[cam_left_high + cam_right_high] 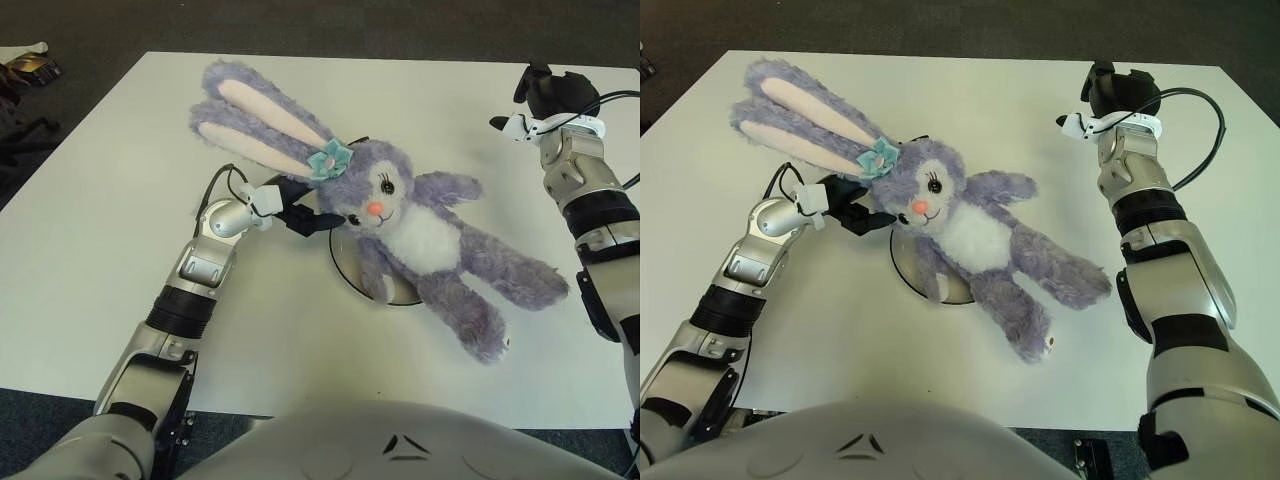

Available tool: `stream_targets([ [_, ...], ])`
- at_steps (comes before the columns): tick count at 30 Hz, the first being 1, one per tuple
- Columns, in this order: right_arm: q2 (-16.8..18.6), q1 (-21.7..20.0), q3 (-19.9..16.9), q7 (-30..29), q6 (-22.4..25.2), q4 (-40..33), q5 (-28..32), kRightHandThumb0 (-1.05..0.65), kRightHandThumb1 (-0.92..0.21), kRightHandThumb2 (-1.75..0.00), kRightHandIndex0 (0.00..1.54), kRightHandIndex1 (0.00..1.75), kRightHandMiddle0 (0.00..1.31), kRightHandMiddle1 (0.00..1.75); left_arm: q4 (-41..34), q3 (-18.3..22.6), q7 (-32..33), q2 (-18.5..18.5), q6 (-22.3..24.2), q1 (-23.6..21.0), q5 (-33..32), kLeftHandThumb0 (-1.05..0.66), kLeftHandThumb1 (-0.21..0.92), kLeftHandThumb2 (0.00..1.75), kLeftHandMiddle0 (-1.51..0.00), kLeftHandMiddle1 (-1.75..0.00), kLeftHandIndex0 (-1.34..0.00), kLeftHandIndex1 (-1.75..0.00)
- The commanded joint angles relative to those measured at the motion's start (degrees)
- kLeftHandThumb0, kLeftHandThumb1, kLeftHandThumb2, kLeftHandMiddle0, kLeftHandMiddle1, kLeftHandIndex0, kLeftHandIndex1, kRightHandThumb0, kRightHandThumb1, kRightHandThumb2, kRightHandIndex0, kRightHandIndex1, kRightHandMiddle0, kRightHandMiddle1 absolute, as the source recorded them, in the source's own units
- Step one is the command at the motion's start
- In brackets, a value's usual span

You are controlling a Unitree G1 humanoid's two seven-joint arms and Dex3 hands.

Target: Put the doll into the plate.

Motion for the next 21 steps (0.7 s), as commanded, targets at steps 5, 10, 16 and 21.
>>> stream_targets([
  [5, 0.0, 0.14, -0.37, -0.65, -1.03, 0.91, 0.13, 0.0, -0.76, -0.7, 0.35, 1.53, 0.22, 1.75, 2.9, 1.62, 4.11, 0.35, -3.88, -1.46, 2.95, -1.05, 0.92, 0.45, -0.13, -1.75, 0.0, 0.0],
  [10, -0.16, 0.34, -0.33, -0.71, -1.39, 0.74, 0.02, 0.0, -0.78, -0.68, 0.34, 1.54, 0.2, 1.75, 4.82, 5.22, 1.93, 2.16, -3.34, -1.2, -2.15, -1.05, 0.91, 0.27, -0.15, -1.75, 0.0, 0.0],
  [16, -0.25, 0.37, -0.1, -0.86, -1.27, 1.02, -0.4, 0.0, -0.78, -0.68, 0.33, 1.56, 0.19, 1.75, 7.32, 8.6, 0.36, 3.93, -3.34, -2.82, -5.75, -0.93, 0.76, 0.27, -0.06, -0.95, 0.0, 0.0],
  [21, -0.39, 0.51, -0.12, -0.96, -1.53, 0.92, -0.3, 0.0, -0.77, -0.71, 0.33, 1.59, 0.18, 1.75, 8.69, 10.38, 0.08, 4.26, -1.37, -4.47, -7.44, -0.66, 0.37, 0.74, -0.02, -0.25, 0.0, 0.0],
])
